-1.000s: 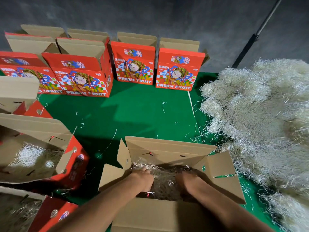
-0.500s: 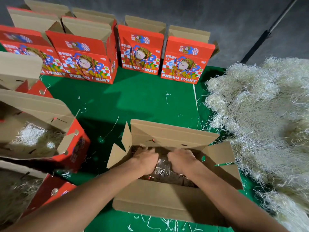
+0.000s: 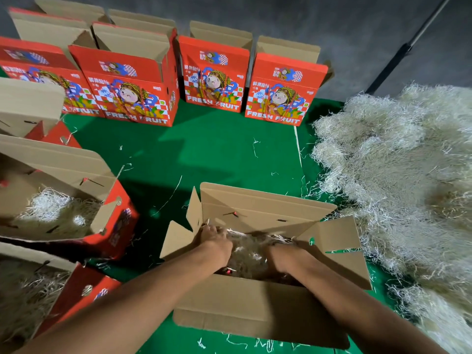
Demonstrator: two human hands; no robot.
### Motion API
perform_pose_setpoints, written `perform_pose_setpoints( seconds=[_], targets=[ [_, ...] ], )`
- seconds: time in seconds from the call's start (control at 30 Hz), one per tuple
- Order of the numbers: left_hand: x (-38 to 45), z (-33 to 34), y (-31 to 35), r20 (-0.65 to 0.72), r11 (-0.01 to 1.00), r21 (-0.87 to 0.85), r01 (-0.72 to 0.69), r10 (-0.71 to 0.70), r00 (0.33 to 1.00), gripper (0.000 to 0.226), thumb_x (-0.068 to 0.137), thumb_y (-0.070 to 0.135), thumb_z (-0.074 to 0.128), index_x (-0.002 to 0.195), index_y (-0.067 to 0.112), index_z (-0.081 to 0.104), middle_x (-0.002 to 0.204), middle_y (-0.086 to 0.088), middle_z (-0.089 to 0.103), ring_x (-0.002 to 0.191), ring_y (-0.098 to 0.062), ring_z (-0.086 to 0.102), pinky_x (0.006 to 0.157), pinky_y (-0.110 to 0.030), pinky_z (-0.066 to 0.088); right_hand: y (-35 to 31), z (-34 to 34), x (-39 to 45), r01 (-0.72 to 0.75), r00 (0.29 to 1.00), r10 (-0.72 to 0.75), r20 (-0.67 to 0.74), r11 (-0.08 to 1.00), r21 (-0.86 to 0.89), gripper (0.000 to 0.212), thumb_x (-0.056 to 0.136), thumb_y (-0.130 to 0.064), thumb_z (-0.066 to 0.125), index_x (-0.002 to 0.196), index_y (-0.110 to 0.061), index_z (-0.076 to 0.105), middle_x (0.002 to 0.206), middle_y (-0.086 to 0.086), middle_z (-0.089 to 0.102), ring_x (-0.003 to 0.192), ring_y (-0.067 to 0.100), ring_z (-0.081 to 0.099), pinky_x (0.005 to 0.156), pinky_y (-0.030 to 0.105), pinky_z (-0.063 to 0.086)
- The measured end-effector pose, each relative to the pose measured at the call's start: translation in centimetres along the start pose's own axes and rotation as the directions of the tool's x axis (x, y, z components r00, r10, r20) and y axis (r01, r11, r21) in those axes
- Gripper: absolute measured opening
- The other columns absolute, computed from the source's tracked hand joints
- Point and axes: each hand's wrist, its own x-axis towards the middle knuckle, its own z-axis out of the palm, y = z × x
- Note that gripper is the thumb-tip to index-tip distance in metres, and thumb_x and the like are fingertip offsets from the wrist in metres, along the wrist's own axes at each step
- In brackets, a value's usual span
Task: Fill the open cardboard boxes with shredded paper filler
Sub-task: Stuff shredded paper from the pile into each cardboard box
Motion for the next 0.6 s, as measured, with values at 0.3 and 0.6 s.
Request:
perform_pose_setpoints(
  seconds=[0.3,0.6],
  targets=[
    [0.0,-1.6,-0.1,-0.270,0.997,-0.046,-0.064,0.049,0.962,0.028,0.091,0.006,0.062,0.118,0.014,0.066,0.117,-0.008,0.068,0.109,-0.028,0.065,0.088,-0.039,0.051,-1.6,-1.4,-0.5,0.229,0.943,-0.216,-0.252,0.973,0.024,0.030,0.092,0.002,0.057,0.119,-0.010,0.057,0.123,0.012,0.061,0.107,0.027,0.061,0.088,0.035,0.049],
    [3.1,2.7,0.0,0.136,0.960,0.281,-0.016,-0.023,0.990,0.049,0.098,0.024,0.052,0.147,0.021,0.044,0.154,-0.008,0.040,0.143,-0.028,0.029,0.117,-0.052,0.014,-2.0,-0.7,1.9,0.184,0.971,-0.229,-0.072,0.902,-0.390,0.049,0.094,-0.044,0.061,0.137,-0.021,0.056,0.142,0.001,0.054,0.124,0.027,0.057,0.098,0.040,0.052]
  ],
)
